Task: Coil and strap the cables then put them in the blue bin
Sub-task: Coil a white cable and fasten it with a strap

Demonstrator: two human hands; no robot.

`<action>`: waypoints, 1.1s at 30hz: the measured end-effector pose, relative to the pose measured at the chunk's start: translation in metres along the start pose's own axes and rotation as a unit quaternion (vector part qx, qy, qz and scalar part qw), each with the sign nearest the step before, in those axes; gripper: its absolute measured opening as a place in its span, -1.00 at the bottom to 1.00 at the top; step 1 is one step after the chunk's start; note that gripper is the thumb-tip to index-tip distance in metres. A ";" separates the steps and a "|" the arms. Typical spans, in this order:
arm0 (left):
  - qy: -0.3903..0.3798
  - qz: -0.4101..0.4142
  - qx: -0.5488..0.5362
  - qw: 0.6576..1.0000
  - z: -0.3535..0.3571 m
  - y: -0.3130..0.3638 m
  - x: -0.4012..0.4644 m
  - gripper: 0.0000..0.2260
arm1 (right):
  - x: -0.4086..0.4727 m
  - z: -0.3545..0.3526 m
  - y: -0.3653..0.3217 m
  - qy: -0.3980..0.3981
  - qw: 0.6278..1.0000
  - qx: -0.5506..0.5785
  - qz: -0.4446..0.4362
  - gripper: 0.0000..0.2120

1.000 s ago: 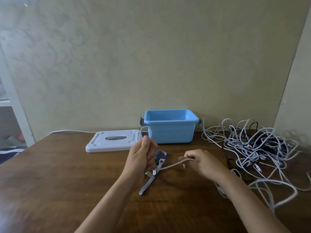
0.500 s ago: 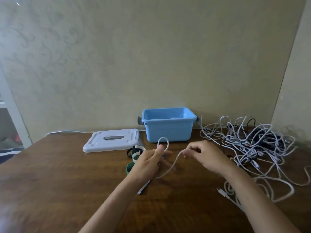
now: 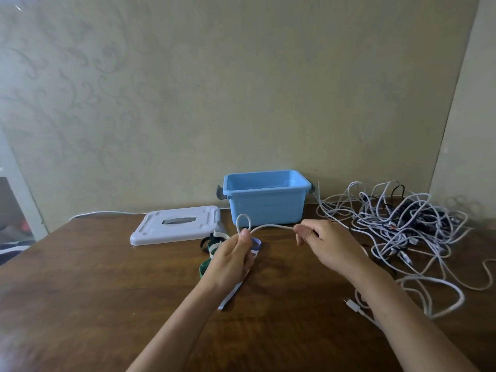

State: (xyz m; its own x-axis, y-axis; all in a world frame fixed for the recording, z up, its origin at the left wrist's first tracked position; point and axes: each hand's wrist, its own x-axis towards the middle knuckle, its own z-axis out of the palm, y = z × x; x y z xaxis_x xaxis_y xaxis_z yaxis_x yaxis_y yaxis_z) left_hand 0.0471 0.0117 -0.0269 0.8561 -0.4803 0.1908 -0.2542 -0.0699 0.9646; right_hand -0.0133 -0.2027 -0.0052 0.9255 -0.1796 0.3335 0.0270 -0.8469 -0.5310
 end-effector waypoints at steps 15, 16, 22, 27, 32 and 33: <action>-0.027 -0.028 -0.061 0.997 0.012 0.001 -0.006 -0.55 | -0.016 0.042 -0.040 -0.069 0.987 0.080 -0.123 -0.92; -0.005 -0.023 -0.057 0.998 0.012 -0.001 -0.004 -0.55 | -0.016 0.040 -0.041 -0.073 0.987 0.070 -0.121 -0.92; 0.056 0.021 -0.023 0.998 0.008 -0.011 0.004 -0.54 | -0.010 0.032 -0.034 -0.060 0.990 -0.060 -0.109 -0.78; 0.104 0.067 -0.049 0.991 0.007 -0.002 0.005 -0.47 | -0.015 0.042 -0.040 -0.124 0.982 -0.048 -0.130 -0.86; 0.092 0.075 -0.067 0.991 0.015 -0.002 0.002 -0.53 | -0.020 0.053 -0.050 -0.187 0.975 -0.044 -0.109 -0.81; 0.091 0.077 -0.064 0.991 0.017 0.000 0.001 -0.54 | -0.020 0.051 -0.049 -0.188 0.975 -0.056 -0.103 -0.82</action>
State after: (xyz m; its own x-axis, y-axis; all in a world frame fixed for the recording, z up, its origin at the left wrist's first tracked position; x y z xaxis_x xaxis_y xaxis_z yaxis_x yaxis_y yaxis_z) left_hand 0.0404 -0.0035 -0.0299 0.8817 -0.3105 0.3554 -0.3387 0.1080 0.9347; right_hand -0.0134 -0.1316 -0.0257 0.9786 0.1781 0.1033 0.2045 -0.8988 -0.3878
